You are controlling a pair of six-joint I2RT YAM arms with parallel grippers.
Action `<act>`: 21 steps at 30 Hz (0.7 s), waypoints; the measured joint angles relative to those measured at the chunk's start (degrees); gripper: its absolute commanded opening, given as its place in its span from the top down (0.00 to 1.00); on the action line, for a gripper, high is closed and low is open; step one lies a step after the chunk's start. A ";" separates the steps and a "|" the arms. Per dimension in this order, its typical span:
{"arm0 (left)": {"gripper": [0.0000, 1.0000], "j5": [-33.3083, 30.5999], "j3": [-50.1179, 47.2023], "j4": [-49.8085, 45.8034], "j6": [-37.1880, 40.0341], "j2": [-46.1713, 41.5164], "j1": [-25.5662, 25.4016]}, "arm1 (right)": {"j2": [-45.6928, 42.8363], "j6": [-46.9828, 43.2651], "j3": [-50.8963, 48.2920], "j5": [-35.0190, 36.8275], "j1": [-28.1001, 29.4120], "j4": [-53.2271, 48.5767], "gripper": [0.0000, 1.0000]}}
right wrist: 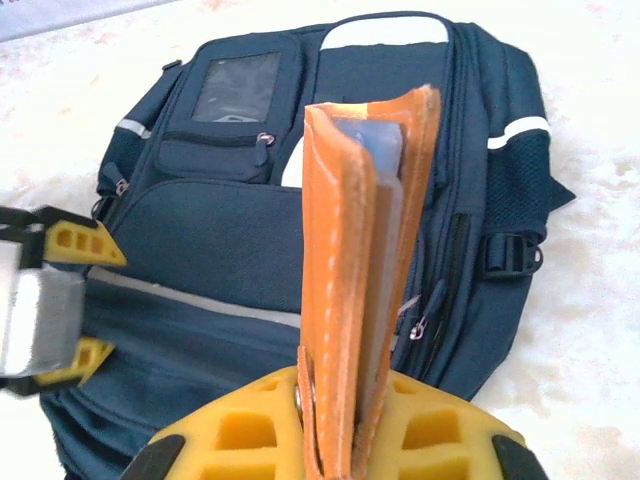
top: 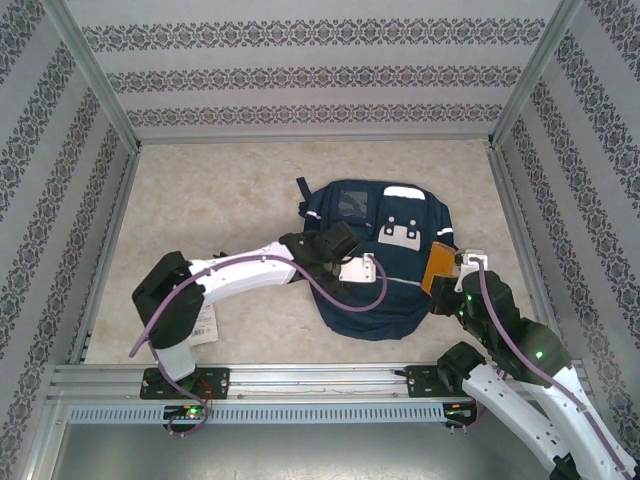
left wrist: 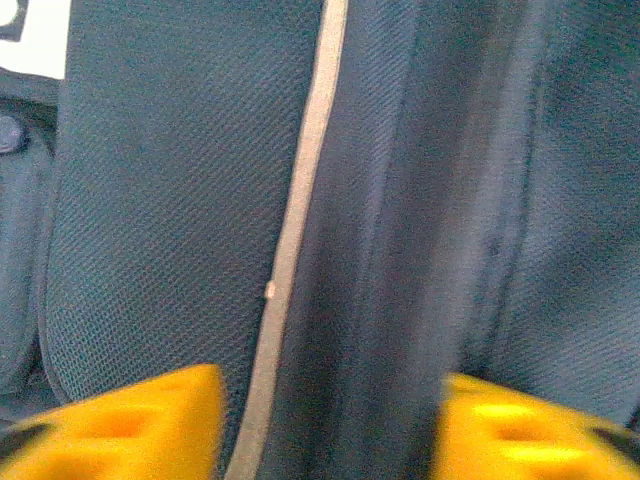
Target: Pack the student bag
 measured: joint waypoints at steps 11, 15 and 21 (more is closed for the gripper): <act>1.00 0.55 15.47 -8.02 -7.78 2.03 1.09 | 3.58 11.63 -4.33 -16.24 0.00 7.61 1.00; 1.00 6.73 15.91 -7.65 -16.74 0.46 6.32 | 5.20 21.11 -5.73 -23.45 0.00 13.46 1.00; 1.00 12.28 15.08 -3.08 -29.27 -1.20 14.12 | 7.63 32.48 -9.68 -34.88 0.61 29.07 1.00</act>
